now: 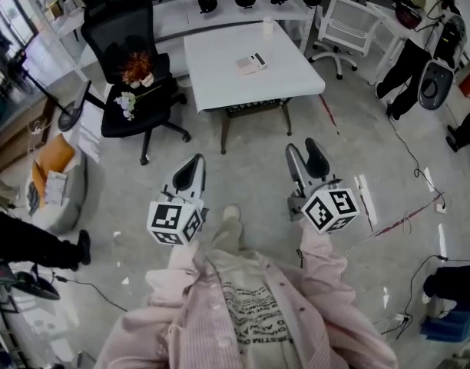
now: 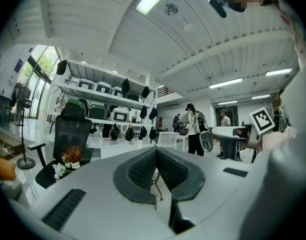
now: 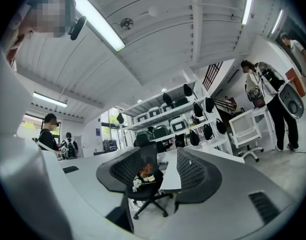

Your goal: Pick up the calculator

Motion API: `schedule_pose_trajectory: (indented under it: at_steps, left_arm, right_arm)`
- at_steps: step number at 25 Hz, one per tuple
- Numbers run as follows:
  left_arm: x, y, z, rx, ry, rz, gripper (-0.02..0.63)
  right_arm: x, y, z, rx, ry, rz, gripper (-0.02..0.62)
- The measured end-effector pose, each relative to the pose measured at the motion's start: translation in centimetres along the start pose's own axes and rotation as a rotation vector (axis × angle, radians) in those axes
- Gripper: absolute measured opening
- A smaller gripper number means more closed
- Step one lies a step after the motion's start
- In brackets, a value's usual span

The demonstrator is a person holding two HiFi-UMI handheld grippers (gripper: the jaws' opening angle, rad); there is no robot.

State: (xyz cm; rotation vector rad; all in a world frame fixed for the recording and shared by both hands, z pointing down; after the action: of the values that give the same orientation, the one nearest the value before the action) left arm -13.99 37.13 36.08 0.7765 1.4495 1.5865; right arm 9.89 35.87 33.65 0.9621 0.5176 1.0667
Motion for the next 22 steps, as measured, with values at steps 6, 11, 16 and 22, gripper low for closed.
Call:
schedule_pose_trajectory:
  at_steps: [6, 11, 16, 22]
  left_arm:
    - [-4.0, 1.4, -1.5, 0.012, 0.016, -0.020, 0.002]
    - [-9.3, 3.0, -4.0, 0.049, 0.032, -0.044, 0.002]
    - [-15.1, 4.1, -7.1, 0.072, 0.063, -0.069, 0.002]
    - [-21.7, 4.9, -10.5, 0.087, 0.099, -0.084, 0.002]
  right_arm:
    - [-3.4, 0.7, 2.5, -0.020, 0.014, -0.014, 0.207]
    - [-8.5, 1.6, 5.0, -0.024, 0.031, -0.056, 0.213]
    - [-14.1, 1.7, 7.6, -0.054, 0.059, -0.087, 0.213]
    - [-20.2, 1.6, 10.4, -0.092, 0.081, -0.106, 0.213]
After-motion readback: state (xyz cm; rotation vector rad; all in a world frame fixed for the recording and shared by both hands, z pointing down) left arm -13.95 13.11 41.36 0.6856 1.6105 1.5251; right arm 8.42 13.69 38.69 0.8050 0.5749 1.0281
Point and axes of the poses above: the fingertips, and each gripper's own axes: x backward along the fingers, z to its right, y out of its underside, the point moved 1 cm from there along x, backward along the fingers, and after that the axes turned 13 degrees about -x, right-handed, at the moved point
